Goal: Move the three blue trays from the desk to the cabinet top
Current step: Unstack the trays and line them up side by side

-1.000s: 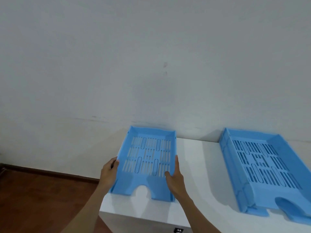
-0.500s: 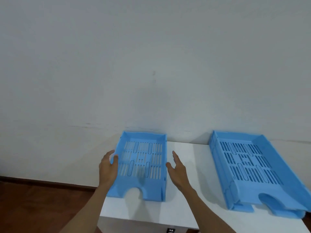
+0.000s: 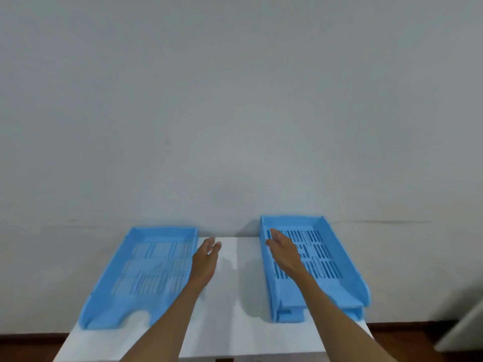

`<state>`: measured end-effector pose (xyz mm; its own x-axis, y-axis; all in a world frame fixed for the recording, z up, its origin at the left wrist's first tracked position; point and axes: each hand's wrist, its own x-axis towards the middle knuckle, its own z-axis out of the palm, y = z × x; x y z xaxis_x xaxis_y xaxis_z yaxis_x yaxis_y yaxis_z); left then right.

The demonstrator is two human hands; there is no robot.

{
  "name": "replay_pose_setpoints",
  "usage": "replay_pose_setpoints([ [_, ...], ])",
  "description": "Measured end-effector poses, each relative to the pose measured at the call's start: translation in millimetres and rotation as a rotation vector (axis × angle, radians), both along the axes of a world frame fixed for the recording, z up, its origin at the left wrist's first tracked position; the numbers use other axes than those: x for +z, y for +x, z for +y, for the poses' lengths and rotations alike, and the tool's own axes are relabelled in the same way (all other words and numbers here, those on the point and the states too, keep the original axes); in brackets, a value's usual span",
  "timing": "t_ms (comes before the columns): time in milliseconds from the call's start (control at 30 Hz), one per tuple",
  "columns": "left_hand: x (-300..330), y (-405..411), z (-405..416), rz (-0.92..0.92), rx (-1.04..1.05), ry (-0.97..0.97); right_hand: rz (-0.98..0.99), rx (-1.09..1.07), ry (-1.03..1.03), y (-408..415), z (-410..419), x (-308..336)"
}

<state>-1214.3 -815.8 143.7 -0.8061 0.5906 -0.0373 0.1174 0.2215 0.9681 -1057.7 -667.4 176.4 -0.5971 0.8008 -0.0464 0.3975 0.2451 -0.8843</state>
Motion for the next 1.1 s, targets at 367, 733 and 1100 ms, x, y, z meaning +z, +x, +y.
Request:
replay_pose_setpoints([
  [367, -33, 123, 93, -0.099, -0.114, -0.082, 0.087, -0.344, 0.079, 141, 96, -28],
  [733, -52, 159, 113, -0.164, 0.05, -0.047, -0.193, -0.313, 0.017, 168, 117, -50],
  [1100, -39, 127, 85, -0.098, 0.038, -0.035, -0.162, -0.387, 0.028, 137, 90, -39],
])
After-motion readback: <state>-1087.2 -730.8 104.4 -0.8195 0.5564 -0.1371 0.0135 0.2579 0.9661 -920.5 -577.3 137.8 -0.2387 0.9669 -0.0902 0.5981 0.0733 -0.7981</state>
